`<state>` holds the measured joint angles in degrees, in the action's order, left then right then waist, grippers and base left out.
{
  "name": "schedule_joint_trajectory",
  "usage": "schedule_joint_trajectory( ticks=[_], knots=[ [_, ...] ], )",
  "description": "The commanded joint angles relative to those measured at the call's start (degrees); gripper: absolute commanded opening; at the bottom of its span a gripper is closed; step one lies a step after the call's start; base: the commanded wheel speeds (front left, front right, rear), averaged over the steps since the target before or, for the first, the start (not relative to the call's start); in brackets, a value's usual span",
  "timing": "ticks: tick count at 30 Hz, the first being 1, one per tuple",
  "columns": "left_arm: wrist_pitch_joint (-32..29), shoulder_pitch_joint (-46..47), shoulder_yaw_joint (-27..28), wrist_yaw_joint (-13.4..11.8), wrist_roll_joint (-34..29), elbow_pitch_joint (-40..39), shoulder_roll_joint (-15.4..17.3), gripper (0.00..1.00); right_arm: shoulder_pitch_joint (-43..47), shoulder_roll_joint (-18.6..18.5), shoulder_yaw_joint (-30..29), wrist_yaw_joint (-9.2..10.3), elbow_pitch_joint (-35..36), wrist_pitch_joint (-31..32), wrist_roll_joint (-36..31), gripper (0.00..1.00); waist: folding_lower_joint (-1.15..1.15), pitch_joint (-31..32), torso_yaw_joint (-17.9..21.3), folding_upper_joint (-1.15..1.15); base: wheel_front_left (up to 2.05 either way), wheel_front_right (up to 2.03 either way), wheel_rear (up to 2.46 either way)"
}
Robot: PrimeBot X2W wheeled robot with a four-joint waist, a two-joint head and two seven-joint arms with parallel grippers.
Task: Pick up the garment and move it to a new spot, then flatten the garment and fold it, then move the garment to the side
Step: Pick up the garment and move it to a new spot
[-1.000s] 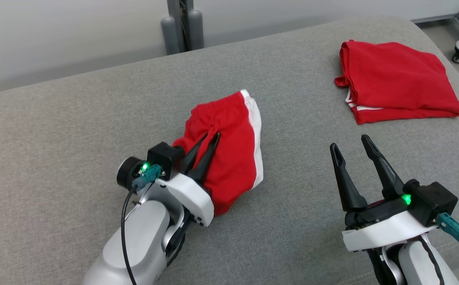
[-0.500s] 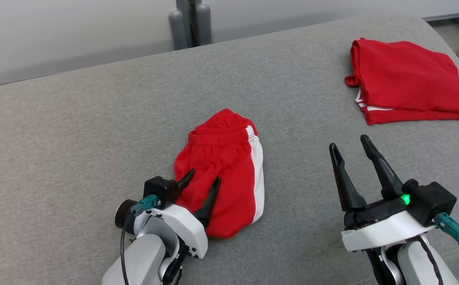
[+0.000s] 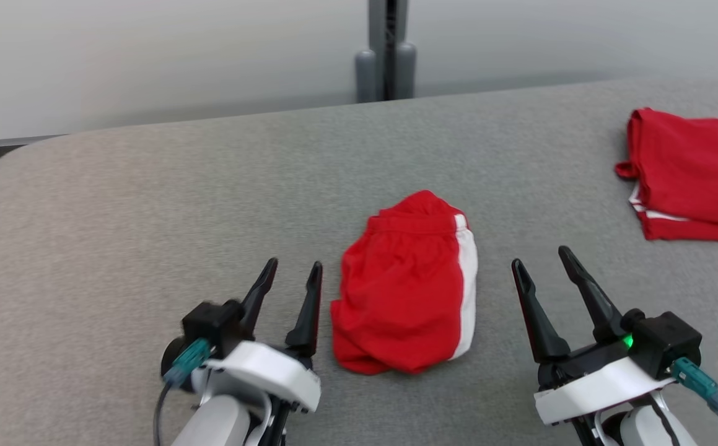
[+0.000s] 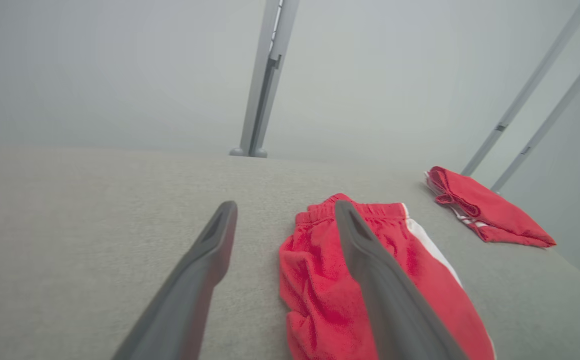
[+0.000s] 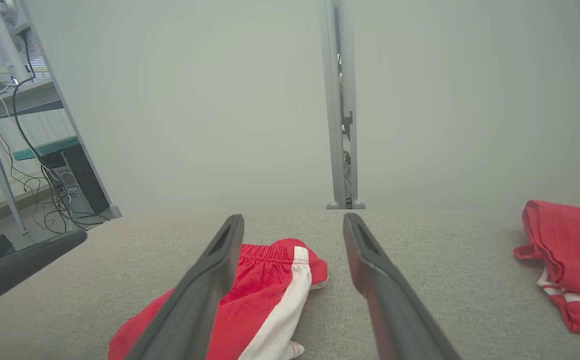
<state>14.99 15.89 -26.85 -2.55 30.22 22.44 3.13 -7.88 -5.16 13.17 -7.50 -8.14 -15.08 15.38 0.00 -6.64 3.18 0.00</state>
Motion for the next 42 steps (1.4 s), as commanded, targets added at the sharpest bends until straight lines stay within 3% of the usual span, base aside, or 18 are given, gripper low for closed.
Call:
schedule_joint_trajectory(
  ticks=[1, 11, 24, 42],
  knots=[
    [0.21, -2.50, 1.76, -0.98, -1.04, -2.52, 0.29, 1.00, 0.74, -0.03, 0.07, 0.02, -0.19, -0.14, 0.17, 1.00, 0.00, 1.88, -2.59, 0.00, 0.00, 0.00, 0.00],
    [0.24, -13.35, 10.27, -5.07, -8.59, -14.21, 0.10, 1.00, 4.49, 0.39, 0.05, 0.02, -0.95, -0.14, -0.32, 1.00, 0.00, 6.42, -7.11, 0.00, 0.00, 0.00, 0.00],
    [0.24, -24.20, 17.23, -6.20, -19.52, -25.28, -0.09, 1.00, 10.95, 1.70, -3.85, 0.02, -0.39, -0.14, -2.76, 1.00, 0.00, 10.80, -8.26, 0.00, 0.00, 0.00, 0.00],
    [0.24, -29.32, 17.49, -4.84, -23.49, -23.41, -0.13, 1.00, 14.93, 2.16, -7.80, 0.02, 0.72, -0.14, -3.34, 1.00, 0.00, 10.85, -6.30, 0.00, 0.00, 0.00, 0.00]
  ],
)
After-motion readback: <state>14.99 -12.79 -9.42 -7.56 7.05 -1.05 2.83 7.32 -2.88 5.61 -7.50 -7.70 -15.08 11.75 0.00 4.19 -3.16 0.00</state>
